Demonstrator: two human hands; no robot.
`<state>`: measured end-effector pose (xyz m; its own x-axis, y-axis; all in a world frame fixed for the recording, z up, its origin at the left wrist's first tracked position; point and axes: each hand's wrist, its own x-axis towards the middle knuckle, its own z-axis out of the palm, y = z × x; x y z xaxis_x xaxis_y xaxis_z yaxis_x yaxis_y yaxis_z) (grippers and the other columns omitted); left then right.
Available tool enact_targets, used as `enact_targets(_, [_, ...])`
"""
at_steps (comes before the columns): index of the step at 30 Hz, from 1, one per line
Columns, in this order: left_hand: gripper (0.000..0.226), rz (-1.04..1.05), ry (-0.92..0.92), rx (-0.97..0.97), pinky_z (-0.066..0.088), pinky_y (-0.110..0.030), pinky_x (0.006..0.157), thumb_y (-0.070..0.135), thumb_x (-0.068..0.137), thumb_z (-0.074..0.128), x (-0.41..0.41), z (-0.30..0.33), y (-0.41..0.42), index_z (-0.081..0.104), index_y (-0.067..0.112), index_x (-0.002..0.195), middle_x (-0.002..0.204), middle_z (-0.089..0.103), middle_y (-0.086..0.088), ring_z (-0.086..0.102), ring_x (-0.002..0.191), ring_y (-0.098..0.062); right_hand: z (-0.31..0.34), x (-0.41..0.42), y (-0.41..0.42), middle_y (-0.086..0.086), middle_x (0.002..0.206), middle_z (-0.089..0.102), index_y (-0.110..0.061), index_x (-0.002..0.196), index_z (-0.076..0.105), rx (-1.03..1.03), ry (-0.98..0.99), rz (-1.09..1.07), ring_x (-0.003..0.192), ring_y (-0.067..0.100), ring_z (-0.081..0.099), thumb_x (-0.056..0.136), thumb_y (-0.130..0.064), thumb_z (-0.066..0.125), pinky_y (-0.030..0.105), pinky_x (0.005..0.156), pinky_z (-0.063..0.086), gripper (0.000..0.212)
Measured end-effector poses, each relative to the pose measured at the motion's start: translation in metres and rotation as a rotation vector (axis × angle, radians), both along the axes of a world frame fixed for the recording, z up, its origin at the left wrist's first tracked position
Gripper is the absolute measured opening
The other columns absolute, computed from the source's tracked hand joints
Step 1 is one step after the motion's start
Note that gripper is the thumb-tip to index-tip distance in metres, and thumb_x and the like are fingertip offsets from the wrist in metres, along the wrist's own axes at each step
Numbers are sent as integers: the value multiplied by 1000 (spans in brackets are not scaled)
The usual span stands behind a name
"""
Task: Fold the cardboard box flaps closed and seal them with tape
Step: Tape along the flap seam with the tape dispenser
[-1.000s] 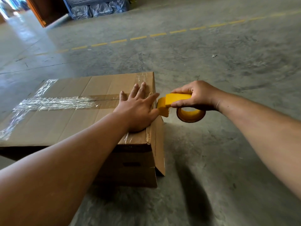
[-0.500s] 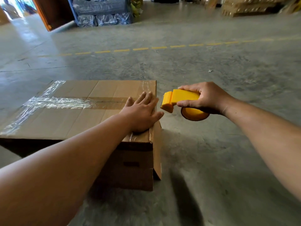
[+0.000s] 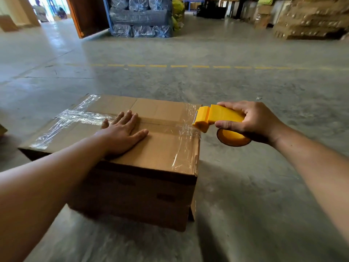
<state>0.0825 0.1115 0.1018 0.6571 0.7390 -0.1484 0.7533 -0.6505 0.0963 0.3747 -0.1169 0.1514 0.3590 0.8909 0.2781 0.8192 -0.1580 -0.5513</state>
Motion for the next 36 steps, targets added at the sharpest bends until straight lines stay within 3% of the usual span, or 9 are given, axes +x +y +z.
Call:
enact_targets(3, [91, 0, -30, 16, -7, -52, 118, 82, 84, 14, 2, 0, -6, 1, 31, 158, 165, -11, 2, -10, 151, -15, 4, -8, 7, -13, 131, 60, -42, 127, 60, 12, 6, 17, 115, 6, 53, 59, -73, 70, 26, 94, 42, 76])
enact_targets(6, [61, -61, -452, 12, 29, -40, 115, 60, 98, 32, 29, 4, -29, 39, 28, 150, 156, 39, -3, 37, 142, -20, 11, -15, 11, -14, 132, 59, -41, 129, 59, 15, -5, 43, 115, 5, 52, 61, -69, 70, 23, 90, 40, 74])
enact_targets(9, [42, 135, -914, -488, 52, -32, 68, 45, 102, 43, 63, 26, -51, 58, 16, 128, 113, 70, -10, 72, 84, -21, 18, -18, 10, -16, 134, 56, -40, 131, 58, 31, -21, 63, 116, 3, 50, 64, -70, 69, 22, 90, 37, 74])
enact_targets(12, [59, 281, -827, -1217, 52, -32, 61, 54, 101, 39, 75, 44, -63, 52, 2, 124, 97, 70, -19, 71, 73, -26, 25, -20, 8, -19, 133, 57, -43, 129, 58, 61, -17, 65, 119, 3, 51, 63, -73, 68, 20, 91, 37, 74])
enact_targets(18, [60, 208, -819, -1446, 54, -31, 62, 55, 100, 40, 71, 40, -63, 61, 1, 113, 85, 67, -16, 68, 77, -26, 28, -27, 7, -22, 131, 55, -39, 130, 58, 79, -4, 89, 118, -3, 49, 65, -69, 67, 11, 89, 34, 72])
enact_targets(23, [34, 325, -1020, -800, 47, -28, 55, 41, 100, 52, 52, 29, -27, 66, 12, 92, 85, 69, -11, 69, 71, -22, 20, -33, 15, -18, 134, 57, -39, 131, 57, 76, 2, 80, 118, 2, 51, 64, -73, 66, 19, 91, 38, 76])
enact_targets(27, [35, 202, -724, -101, 50, -36, 89, 45, 92, 64, -12, 15, 26, 68, 21, 117, 114, 69, -5, 66, 103, -25, 11, -41, 28, -13, 136, 56, -40, 134, 54, 40, -53, 67, 119, 6, 51, 62, -79, 61, 26, 94, 41, 82])
enact_targets(32, [108, 337, -260, 155, 35, -52, 110, 99, 60, 34, -108, 5, 79, 35, 38, 149, 152, 40, -8, 39, 138, -33, 20, -48, 47, -9, 139, 54, -35, 138, 52, 17, -61, 60, 118, 9, 51, 65, -78, 63, 25, 91, 39, 85])
enact_targets(36, [127, 443, -76, -5, 23, -50, 118, 108, 43, 13, -148, -5, 92, 15, 45, 154, 164, 18, -3, 22, 148, -31, 25, -52, 60, -14, 137, 52, -32, 139, 50, 47, 118, 72, 117, 1, 48, 70, -56, 73, 15, 88, 35, 77])
